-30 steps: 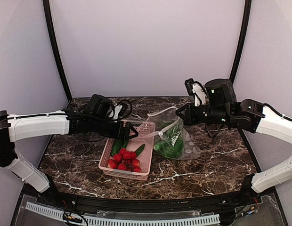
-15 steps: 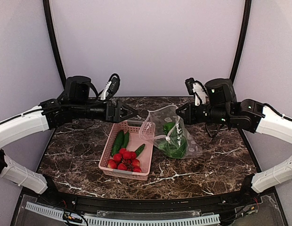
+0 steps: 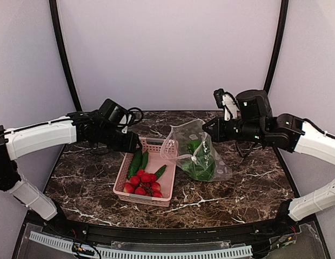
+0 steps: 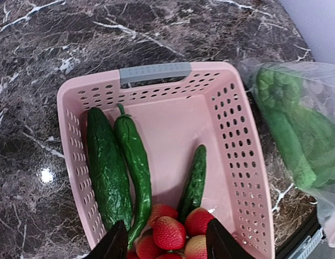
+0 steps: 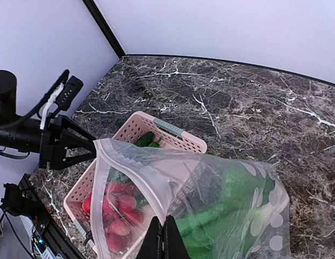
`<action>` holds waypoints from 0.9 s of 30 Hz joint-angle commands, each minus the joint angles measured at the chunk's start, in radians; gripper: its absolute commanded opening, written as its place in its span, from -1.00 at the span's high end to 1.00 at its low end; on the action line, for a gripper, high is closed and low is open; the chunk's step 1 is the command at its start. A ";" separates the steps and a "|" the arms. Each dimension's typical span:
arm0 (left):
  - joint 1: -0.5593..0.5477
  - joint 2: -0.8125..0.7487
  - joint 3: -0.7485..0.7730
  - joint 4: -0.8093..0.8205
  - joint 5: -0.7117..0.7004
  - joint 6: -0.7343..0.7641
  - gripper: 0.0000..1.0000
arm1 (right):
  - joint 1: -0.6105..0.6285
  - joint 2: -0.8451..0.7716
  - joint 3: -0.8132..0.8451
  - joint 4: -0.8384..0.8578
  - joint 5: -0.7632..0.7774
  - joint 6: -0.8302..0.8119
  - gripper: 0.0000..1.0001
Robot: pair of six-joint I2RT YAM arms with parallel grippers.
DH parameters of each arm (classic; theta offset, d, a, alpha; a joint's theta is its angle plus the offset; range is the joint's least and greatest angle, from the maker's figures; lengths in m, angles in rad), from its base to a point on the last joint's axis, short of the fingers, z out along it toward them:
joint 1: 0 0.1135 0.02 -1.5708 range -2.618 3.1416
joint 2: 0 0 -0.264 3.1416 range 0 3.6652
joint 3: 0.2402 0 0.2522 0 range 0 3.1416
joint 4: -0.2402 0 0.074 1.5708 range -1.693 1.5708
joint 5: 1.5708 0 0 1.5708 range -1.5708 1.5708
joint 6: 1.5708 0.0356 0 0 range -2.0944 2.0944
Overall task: Place the food in the zip-top bag and seal the zipper
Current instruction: Pick up the fake vegetable from the bin.
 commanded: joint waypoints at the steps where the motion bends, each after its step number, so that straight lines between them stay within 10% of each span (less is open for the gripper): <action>1: 0.002 0.039 0.010 -0.049 -0.090 0.009 0.02 | -0.006 -0.022 -0.009 0.040 0.018 0.009 1.00; 27: -0.022 0.357 0.079 -0.120 -0.254 0.018 0.20 | -0.006 -0.023 -0.023 0.043 0.013 0.022 1.00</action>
